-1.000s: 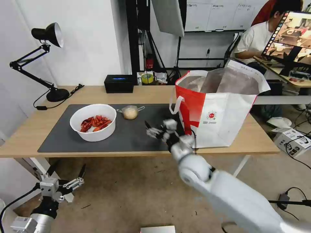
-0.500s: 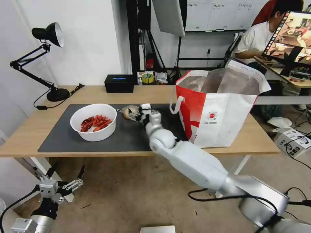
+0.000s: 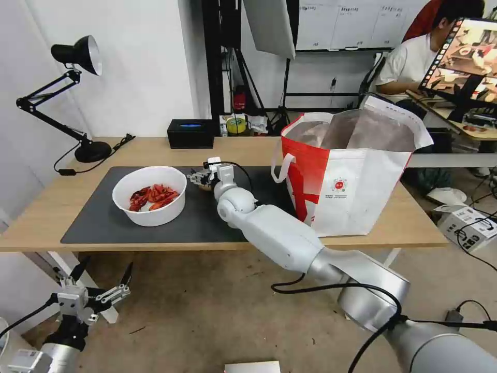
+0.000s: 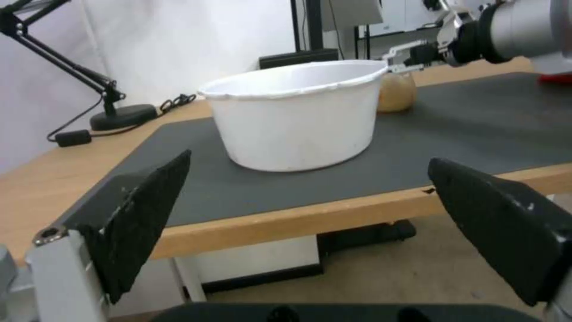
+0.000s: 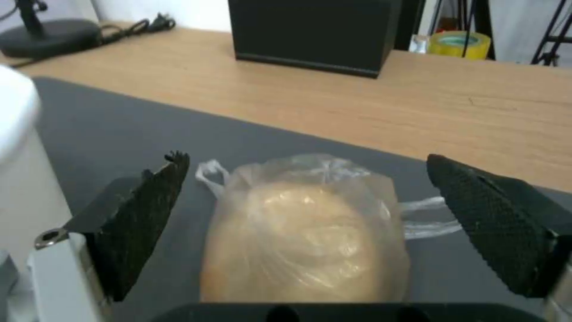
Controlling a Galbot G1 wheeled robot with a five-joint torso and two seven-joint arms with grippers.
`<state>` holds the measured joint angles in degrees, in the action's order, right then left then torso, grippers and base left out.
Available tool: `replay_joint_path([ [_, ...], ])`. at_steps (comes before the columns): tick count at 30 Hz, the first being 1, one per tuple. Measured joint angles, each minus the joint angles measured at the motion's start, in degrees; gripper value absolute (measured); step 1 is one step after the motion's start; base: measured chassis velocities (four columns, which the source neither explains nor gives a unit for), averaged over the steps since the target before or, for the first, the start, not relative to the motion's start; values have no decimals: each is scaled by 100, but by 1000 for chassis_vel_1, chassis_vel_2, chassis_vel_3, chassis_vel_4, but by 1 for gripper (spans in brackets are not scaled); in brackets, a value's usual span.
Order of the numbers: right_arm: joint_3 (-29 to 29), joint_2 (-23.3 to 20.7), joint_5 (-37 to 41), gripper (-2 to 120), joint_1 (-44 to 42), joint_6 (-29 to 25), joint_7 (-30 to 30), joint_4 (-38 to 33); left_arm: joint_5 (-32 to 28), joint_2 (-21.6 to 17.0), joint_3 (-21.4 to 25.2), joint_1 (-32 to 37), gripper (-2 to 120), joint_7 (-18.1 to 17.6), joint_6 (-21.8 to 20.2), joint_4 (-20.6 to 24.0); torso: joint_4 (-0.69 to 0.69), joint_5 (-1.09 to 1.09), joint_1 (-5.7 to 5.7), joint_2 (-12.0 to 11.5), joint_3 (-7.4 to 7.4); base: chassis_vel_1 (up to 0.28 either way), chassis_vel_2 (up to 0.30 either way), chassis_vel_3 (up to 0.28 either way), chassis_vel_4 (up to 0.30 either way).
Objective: Pick up the trash from the table and place it into the takeout bag.
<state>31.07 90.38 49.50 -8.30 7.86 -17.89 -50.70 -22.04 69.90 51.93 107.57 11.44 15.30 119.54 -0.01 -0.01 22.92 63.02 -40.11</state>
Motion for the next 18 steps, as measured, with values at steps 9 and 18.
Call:
replay_joint_path([
  [9,211,-7,-72,100,96,4,676,421,-28,-30,-46,-51,100,43,55,-105,1,1,0,0,0,0,0,0,0],
  [18,388,-14,-181,100,262,76,971,662,-37,-44,-104,-95,100,62,50,-141,1,1,0,0,0,0,0,0,0],
])
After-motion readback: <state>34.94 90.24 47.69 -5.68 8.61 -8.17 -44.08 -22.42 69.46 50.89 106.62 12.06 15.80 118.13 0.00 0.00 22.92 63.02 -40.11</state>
